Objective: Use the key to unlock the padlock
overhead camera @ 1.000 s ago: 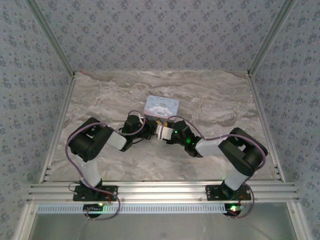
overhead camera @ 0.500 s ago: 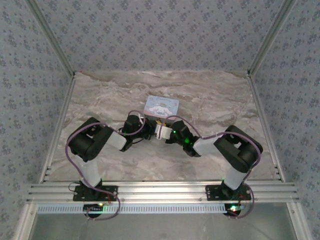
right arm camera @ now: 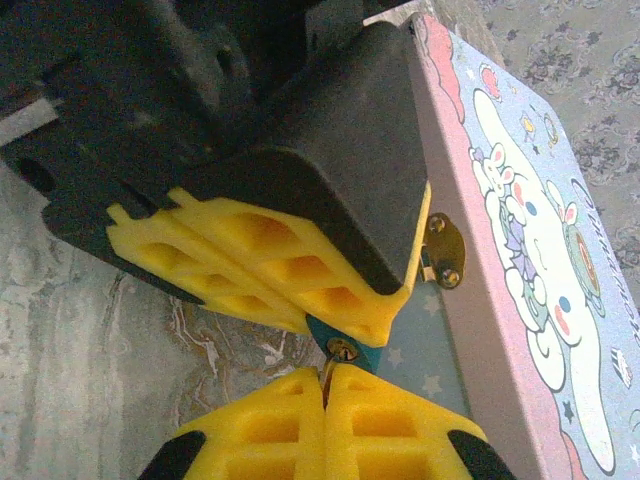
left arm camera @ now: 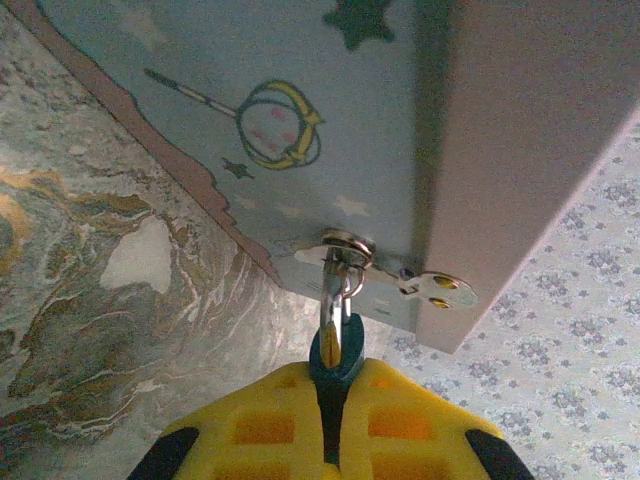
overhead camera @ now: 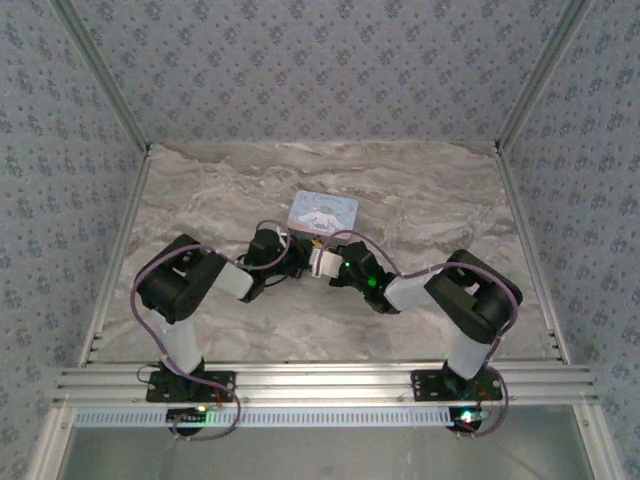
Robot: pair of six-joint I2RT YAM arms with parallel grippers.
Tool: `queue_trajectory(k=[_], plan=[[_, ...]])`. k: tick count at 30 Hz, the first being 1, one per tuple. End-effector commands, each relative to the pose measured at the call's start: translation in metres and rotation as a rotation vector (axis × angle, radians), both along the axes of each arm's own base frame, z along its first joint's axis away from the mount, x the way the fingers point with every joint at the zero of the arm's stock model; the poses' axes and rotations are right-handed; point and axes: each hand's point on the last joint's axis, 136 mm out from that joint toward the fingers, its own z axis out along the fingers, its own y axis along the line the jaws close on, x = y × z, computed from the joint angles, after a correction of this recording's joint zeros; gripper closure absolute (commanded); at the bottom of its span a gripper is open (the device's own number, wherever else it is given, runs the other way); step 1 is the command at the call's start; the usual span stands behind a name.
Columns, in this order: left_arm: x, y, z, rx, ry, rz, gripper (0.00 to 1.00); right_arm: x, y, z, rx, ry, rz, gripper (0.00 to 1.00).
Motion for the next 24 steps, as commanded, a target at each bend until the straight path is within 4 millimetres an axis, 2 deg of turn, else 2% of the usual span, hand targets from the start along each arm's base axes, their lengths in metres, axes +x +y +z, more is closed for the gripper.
queue_trajectory(k=[1, 14, 19, 24], plan=[[-0.003, -0.012, 0.013, -0.034, -0.022, -0.04, 1.0, 0.012, 0.004, 0.017, 0.074, -0.031, -0.061, 1.0], [-0.003, -0.013, 0.012, -0.036, -0.019, -0.041, 1.0, 0.012, 0.004, 0.029, 0.245, 0.059, -0.145, 1.0], [-0.002, -0.013, 0.011, -0.034, -0.018, -0.039, 1.0, 0.005, 0.011, 0.031, 0.381, 0.218, -0.16, 1.0], [-0.003, -0.014, 0.008, -0.032, -0.012, -0.042, 1.0, 0.005, 0.009, 0.03, 0.564, 0.414, -0.222, 1.0]])
